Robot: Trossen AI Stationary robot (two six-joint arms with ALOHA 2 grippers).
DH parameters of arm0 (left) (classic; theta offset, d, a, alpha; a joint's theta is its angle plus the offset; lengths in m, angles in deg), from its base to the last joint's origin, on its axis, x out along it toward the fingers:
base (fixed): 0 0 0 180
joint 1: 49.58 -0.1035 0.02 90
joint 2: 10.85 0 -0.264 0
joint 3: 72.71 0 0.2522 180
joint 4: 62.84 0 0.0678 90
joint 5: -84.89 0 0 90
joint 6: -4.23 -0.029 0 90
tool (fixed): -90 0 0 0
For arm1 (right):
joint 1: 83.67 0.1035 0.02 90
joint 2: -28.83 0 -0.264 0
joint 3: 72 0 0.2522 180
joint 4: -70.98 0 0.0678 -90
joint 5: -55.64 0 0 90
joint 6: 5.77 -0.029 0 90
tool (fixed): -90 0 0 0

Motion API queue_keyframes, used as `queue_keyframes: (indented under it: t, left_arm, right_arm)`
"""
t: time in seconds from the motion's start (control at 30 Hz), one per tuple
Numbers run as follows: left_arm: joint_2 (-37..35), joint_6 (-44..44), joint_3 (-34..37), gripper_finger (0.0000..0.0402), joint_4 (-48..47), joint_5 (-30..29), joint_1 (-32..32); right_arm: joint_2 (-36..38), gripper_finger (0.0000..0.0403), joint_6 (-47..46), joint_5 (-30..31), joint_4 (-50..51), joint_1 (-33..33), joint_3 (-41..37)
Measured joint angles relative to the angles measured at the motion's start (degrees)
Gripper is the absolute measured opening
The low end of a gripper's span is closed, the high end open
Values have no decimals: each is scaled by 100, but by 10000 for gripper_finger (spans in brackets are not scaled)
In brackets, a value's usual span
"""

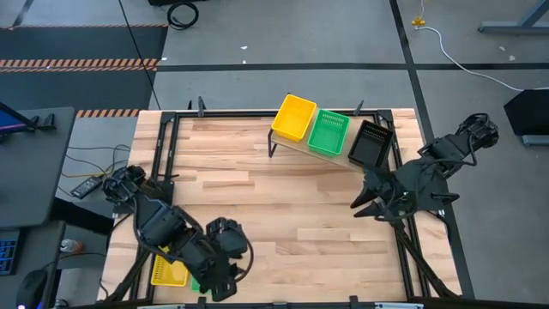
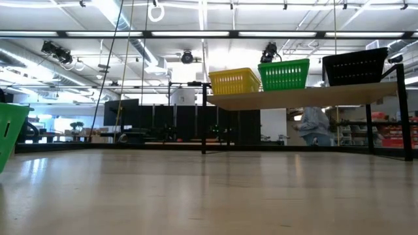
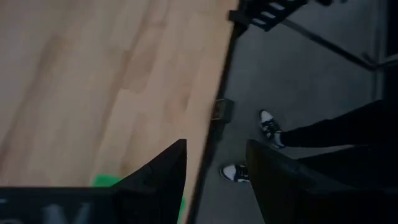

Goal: Stack baskets on shelf by color
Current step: Stack the green bin on the green bin

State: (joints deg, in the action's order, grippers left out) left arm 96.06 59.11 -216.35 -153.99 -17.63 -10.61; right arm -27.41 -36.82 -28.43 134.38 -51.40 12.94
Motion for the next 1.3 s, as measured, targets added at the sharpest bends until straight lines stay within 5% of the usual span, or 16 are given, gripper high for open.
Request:
queue_keyframes:
  t: [0.7,1.07,1.3]
  left_arm:
    - [0,-537,0,172,-75,409,665]
    - [285,-577,-2,172,-144,624,1113]
    - [709,-86,0,172,-44,650,1315]
  right_arm:
    - [-676,130,-1872,748,-502,748,0]
    - [-768,130,-1756,1114,-1401,752,0]
    - [-744,130,-1392,704,-1525,612,0]
